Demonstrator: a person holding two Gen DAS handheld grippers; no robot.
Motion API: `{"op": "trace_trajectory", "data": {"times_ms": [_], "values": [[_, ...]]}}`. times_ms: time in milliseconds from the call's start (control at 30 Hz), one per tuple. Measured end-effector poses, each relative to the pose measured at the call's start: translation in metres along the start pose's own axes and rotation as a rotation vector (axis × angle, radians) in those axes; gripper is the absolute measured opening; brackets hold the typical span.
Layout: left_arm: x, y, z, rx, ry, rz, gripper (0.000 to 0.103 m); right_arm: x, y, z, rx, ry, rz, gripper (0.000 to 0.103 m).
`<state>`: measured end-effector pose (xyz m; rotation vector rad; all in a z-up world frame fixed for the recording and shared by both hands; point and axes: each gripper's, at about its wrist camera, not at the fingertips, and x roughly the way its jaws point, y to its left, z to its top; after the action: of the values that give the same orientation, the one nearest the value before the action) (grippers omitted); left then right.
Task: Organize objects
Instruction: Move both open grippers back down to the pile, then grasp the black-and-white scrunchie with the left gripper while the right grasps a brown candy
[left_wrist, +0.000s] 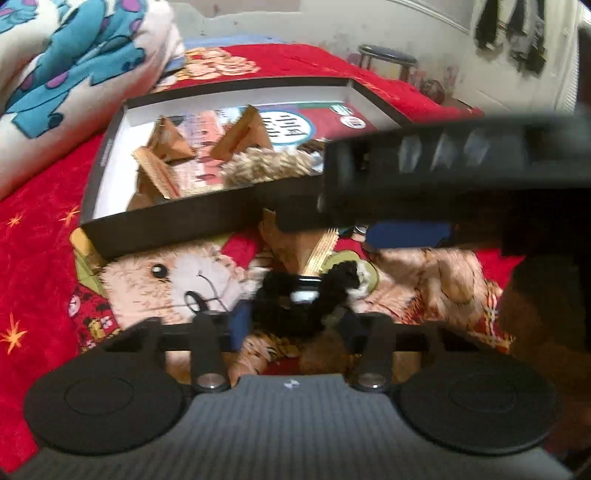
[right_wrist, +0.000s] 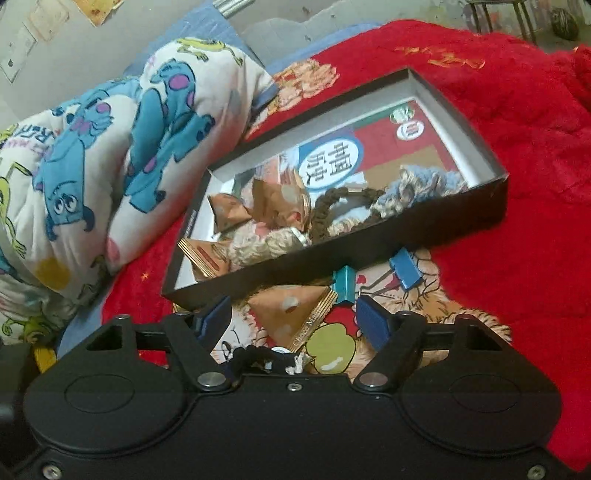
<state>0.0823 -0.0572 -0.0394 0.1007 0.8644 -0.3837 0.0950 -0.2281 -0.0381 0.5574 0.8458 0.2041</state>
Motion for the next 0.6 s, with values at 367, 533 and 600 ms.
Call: {"op": "trace_trajectory", "data": {"times_ms": [367,533,600], "values": [[-0.013,0.029,0.006,-0.079,0.01,0.155,0.016,0.023,0.009,-0.006,-0.038,0.009,-0.027,0.072],[-0.012,0.038,0.008,-0.108,0.022,0.197,0.016,0.026,0.014,-0.008,-0.057,0.006,-0.063,0.071],[-0.009,0.041,0.009,-0.123,0.031,0.206,0.016,0.026,0.015,-0.01,-0.061,-0.002,-0.088,0.066]]}}
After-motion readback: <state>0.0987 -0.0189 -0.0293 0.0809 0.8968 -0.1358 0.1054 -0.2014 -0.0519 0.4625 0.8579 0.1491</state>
